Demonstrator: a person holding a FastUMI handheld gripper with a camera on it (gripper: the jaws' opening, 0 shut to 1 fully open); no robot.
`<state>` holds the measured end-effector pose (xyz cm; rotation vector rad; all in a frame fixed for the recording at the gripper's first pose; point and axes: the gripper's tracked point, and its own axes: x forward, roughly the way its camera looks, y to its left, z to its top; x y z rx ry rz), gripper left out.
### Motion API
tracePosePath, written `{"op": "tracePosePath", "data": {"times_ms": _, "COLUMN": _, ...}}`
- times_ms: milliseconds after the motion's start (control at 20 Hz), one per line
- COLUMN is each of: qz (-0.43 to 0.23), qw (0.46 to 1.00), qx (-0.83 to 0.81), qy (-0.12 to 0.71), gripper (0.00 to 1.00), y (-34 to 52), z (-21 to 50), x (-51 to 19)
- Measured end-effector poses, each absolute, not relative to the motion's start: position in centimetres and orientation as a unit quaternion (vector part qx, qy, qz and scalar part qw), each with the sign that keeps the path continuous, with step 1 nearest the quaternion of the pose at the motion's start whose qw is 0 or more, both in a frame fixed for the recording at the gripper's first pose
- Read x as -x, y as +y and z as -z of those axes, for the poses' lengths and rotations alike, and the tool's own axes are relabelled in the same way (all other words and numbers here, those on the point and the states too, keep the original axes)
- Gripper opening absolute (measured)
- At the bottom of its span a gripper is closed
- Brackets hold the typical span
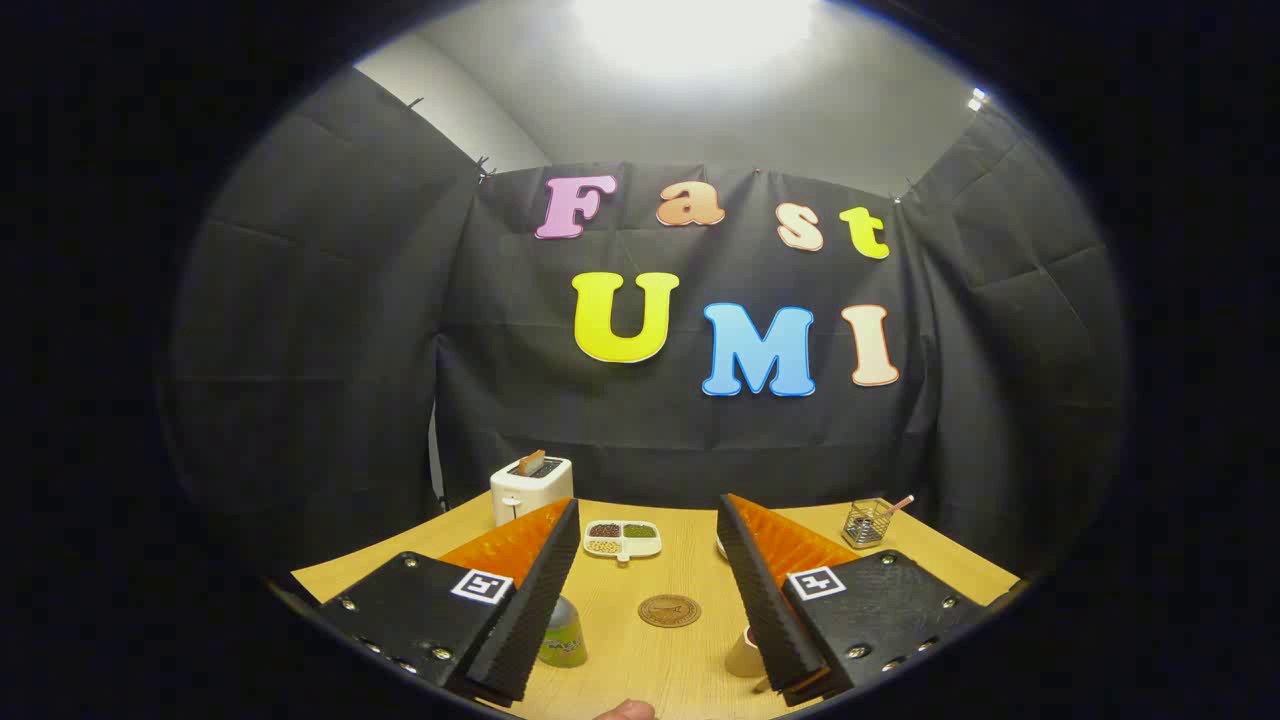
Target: Take the bottle from table, then pour the juice into the cup, finally place the bottle on the coaster
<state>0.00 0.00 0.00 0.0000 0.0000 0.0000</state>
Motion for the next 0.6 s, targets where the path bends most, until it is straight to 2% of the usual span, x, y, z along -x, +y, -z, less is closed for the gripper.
{"op": "tracePosePath", "data": {"times_ms": 600, "qz": 0.025, "qw": 1.000, "qx": -0.010, "qy": -0.012, "gripper": 0.85, "y": -1.4, "z": -0.3, "x": 0.5}}
